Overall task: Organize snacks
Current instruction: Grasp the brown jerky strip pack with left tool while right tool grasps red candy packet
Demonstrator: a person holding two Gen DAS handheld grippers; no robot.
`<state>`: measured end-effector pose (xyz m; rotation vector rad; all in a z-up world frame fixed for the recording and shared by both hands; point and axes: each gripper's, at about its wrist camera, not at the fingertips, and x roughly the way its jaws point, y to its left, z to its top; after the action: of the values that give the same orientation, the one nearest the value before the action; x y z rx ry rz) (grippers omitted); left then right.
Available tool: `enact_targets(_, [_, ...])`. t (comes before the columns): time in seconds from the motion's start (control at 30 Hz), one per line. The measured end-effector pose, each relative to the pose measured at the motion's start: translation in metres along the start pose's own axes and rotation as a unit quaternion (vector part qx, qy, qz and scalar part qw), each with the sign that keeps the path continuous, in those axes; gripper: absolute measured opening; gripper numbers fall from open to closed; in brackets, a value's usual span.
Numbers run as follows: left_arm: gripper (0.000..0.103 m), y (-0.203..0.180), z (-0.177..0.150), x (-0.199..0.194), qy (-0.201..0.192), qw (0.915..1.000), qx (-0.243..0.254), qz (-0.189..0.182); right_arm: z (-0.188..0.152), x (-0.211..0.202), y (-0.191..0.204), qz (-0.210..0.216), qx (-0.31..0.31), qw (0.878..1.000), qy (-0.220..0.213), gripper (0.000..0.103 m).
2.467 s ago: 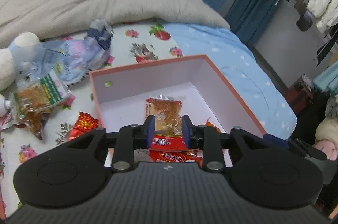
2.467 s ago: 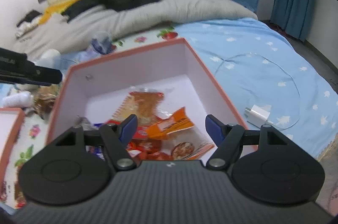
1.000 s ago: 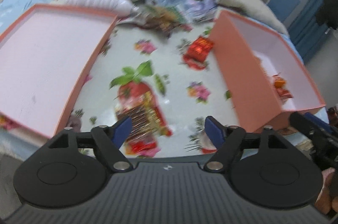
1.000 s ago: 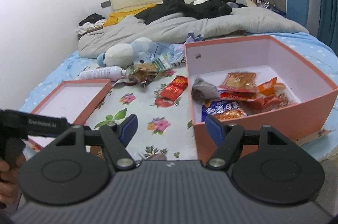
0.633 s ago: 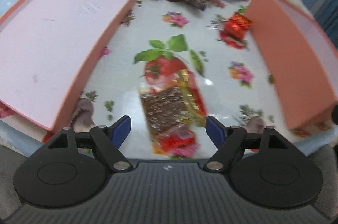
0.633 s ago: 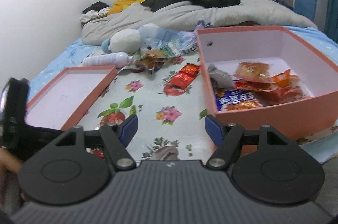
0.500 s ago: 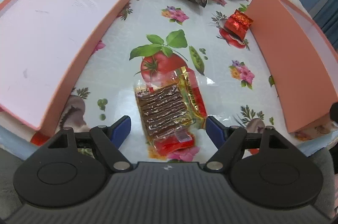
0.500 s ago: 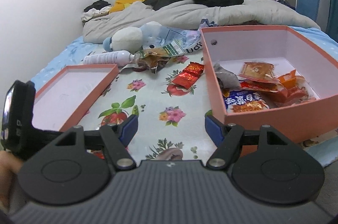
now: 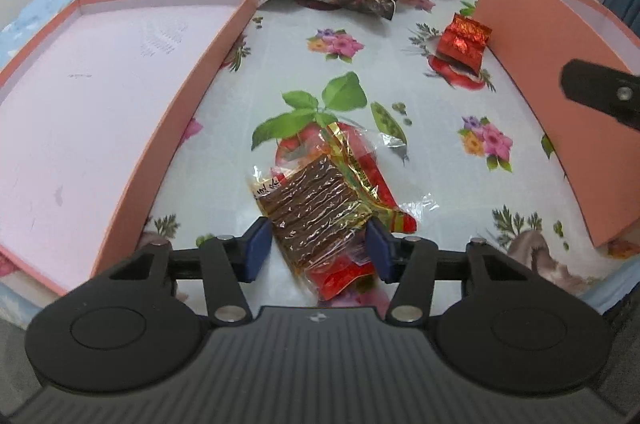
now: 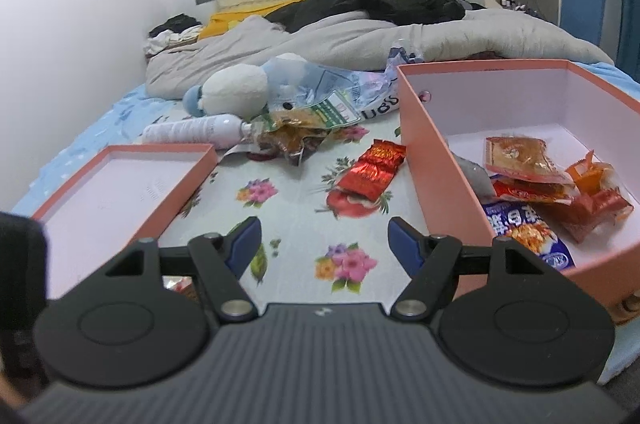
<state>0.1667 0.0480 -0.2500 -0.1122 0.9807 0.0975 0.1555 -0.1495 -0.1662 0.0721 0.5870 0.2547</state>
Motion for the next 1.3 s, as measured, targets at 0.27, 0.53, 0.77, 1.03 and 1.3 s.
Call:
enact_targets(0.27, [0.054, 0.014, 0.028, 0.016, -0.017, 0.9996, -0.019, -0.012, 0.010, 0.040, 0.001, -0.027, 0.016, 0.999, -0.016, 0.072])
enact_targets(0.53, [0.052, 0.032, 0.060, 0.036, -0.036, 0.9983, -0.045, -0.012, 0.023, 0.088, 0.004, -0.063, 0.033, 0.997, -0.020, 0.072])
enact_targets(0.77, [0.051, 0.045, 0.072, 0.049, -0.044, 0.9973, -0.058, -0.006, 0.030, 0.147, 0.008, -0.130, 0.059, 0.990, -0.002, 0.072])
enact_targets(1.03, [0.049, 0.052, 0.071, 0.049, -0.052, 0.9963, -0.069, -0.008, 0.036, 0.206, 0.012, -0.211, 0.074, 0.975, 0.011, 0.072])
enact_targets(1.3, [0.048, 0.054, 0.067, 0.047, -0.056, 0.9958, -0.071, -0.011, 0.040, 0.232, 0.018, -0.274, 0.049, 0.960, 0.021, 0.071])
